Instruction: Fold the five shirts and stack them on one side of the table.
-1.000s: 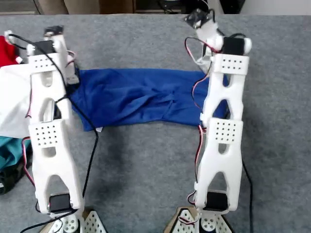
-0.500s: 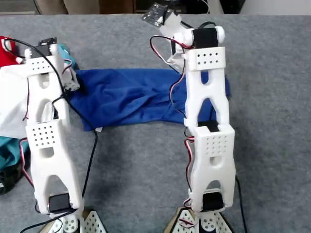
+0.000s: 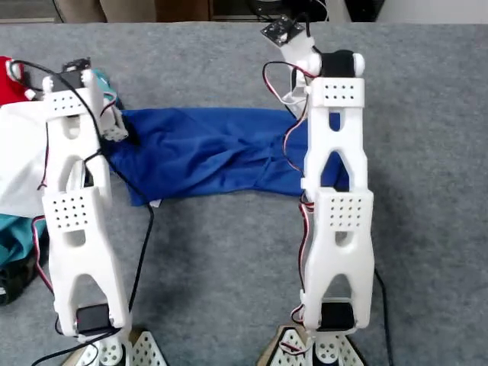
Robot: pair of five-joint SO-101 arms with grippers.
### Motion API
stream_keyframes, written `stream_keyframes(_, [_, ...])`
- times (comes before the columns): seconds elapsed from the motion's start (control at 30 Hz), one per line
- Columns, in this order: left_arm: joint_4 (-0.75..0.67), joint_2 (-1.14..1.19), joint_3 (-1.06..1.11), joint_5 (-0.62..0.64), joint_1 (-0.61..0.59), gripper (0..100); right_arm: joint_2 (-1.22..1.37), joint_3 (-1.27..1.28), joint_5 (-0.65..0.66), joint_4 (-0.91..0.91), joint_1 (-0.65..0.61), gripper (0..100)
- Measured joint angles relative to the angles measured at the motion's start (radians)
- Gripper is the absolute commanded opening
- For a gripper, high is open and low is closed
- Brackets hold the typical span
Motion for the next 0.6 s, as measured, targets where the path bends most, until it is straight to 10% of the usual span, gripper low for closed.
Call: stream_keyframes(0.6, [-0.003,0.095,-0.147,0.0,0.094,2,0.11,-0.002,-0.247,-0.279,0.178,16.0])
